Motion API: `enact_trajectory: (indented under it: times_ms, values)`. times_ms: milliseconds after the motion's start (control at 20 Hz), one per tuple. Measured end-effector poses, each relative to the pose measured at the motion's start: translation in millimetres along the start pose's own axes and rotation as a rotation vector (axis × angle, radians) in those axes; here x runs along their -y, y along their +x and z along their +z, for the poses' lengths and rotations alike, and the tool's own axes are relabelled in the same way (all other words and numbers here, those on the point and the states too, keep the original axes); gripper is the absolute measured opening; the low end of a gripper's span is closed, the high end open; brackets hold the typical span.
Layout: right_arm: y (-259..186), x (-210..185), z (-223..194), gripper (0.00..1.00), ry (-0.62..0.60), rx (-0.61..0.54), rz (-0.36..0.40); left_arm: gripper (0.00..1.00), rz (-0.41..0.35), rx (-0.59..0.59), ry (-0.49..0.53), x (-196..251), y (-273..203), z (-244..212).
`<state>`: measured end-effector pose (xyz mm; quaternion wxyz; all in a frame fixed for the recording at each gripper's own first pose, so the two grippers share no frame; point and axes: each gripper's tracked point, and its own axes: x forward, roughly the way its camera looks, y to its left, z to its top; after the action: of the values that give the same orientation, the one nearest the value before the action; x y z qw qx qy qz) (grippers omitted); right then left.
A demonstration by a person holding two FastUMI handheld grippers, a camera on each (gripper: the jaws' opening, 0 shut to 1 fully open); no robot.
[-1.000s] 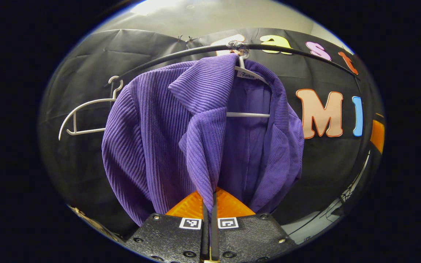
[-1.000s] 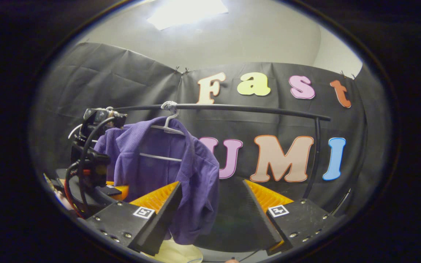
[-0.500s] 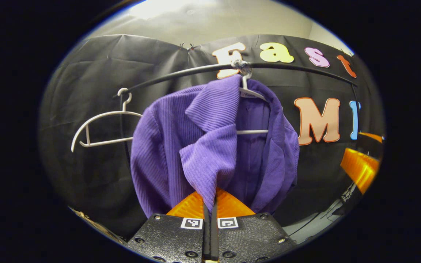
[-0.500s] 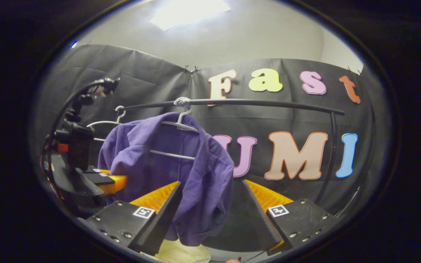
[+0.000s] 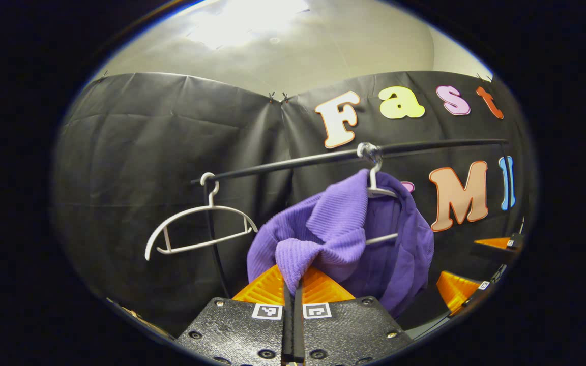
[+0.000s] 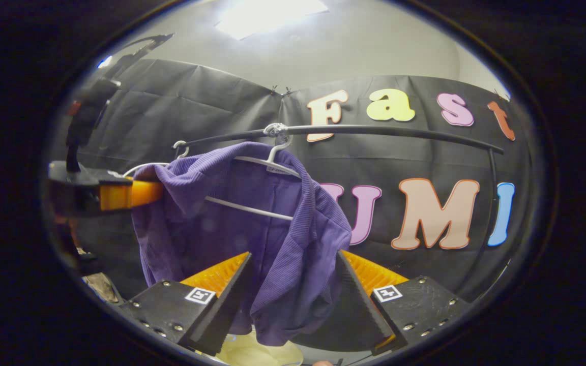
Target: Grasp the clothes on the hanger with both hands and then place them into the laundry hamper below.
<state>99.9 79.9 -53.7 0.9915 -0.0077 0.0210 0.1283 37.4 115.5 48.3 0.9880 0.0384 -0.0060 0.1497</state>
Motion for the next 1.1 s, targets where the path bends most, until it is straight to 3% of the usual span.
enact_trajectory:
  times_ms: [550, 1100]
  values:
    - [69, -16, -14, 0.97, -0.012, -0.008, 0.011, 0.01, 0.083, 0.057, -0.034, -51, 8, 40]
    - [114, -26, -62, 0.96, 0.038, -0.118, 0.011, 0.00, 0.147, 0.133, -0.032, -87, 19, 78]
